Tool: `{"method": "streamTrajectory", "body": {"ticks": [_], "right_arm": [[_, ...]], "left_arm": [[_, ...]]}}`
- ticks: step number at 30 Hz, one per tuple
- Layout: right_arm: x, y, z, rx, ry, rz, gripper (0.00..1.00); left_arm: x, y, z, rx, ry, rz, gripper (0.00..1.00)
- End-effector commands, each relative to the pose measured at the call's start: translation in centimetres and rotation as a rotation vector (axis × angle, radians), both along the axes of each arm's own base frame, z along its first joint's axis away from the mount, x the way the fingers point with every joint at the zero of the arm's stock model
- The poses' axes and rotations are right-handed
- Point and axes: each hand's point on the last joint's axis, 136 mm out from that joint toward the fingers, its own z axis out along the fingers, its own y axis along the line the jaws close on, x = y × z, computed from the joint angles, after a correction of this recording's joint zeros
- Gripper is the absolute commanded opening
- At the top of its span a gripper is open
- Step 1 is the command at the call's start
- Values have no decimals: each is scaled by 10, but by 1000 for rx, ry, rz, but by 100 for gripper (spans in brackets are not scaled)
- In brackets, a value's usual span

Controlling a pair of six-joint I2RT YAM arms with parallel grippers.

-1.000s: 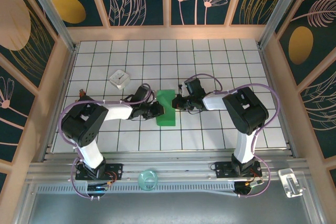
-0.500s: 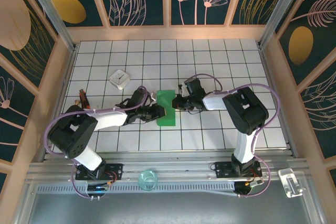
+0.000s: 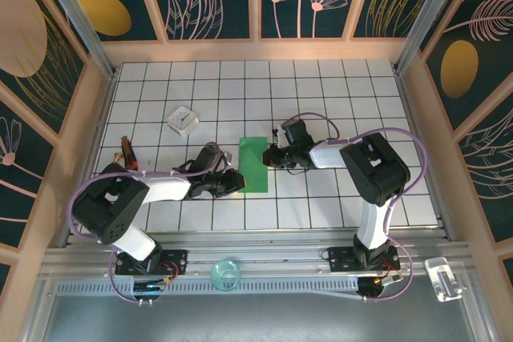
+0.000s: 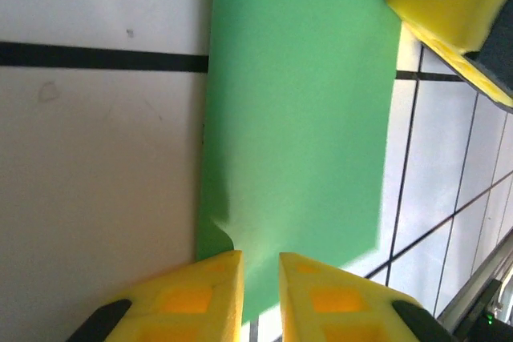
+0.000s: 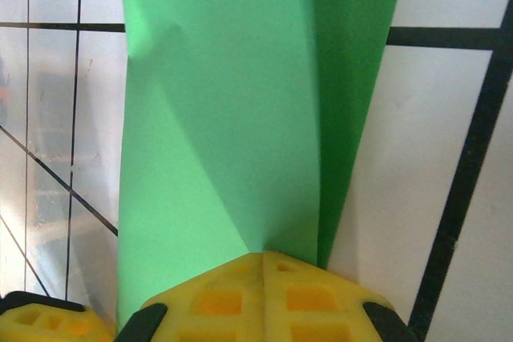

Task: Fold a paper plane with a square sheet of paper (pick it up from the middle)
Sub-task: First fold in half a square sheet of paper at the center of the table.

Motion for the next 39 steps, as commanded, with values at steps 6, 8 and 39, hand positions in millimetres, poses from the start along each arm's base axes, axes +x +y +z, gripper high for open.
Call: {"method": "streamTrajectory", "body": {"ticks": [6, 8, 39], "right_arm": [[-32, -55, -65, -267, 151, -69, 0], [-32, -54, -65, -267, 149, -68, 0], [-35, -56, -67, -272, 155, -64, 0]], "left_arm": [[-7, 0, -1, -24, 39, 5, 22], [-9, 12, -17, 48, 62, 29, 19], [55, 35, -19, 110, -46, 83, 12]]}}
